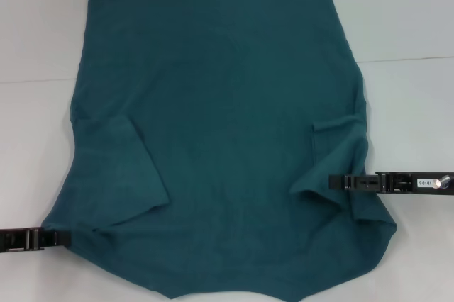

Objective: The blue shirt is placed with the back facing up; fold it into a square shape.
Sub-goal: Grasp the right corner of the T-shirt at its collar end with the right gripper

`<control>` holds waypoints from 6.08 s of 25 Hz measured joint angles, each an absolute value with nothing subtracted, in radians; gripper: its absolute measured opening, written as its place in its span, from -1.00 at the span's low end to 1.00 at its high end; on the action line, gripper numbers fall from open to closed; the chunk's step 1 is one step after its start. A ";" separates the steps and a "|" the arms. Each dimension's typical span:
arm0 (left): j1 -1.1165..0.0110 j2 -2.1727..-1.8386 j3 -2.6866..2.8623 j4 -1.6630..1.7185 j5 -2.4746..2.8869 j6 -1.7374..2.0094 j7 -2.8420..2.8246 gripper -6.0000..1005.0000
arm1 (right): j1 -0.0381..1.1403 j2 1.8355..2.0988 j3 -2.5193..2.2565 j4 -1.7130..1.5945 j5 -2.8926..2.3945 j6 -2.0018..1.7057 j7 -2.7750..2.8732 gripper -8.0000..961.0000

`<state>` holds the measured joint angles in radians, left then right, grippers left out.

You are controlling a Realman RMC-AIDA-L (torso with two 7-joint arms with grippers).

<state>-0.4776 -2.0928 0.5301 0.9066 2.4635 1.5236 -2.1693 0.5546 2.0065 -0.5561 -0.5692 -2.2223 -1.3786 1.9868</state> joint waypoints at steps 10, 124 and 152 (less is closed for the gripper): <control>-0.481 -2.096 0.531 0.906 2.463 1.522 -2.169 -0.98 | 0.533 2.006 -0.539 -0.578 -2.223 -1.328 1.985 0.83; -0.500 -2.101 0.528 0.880 2.434 1.496 -2.149 -0.98 | 0.504 1.970 -0.557 -0.621 -2.418 -1.589 2.169 0.78; -0.497 -2.103 0.528 0.877 2.432 1.485 -2.140 -0.98 | 0.461 1.973 -0.363 -0.541 -2.368 -1.620 2.068 0.76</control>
<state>-0.4969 -2.1030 0.5276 0.8773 2.4324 1.4847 -2.1398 0.4606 1.9734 -0.3627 -0.5413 -2.3677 -1.6199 2.0682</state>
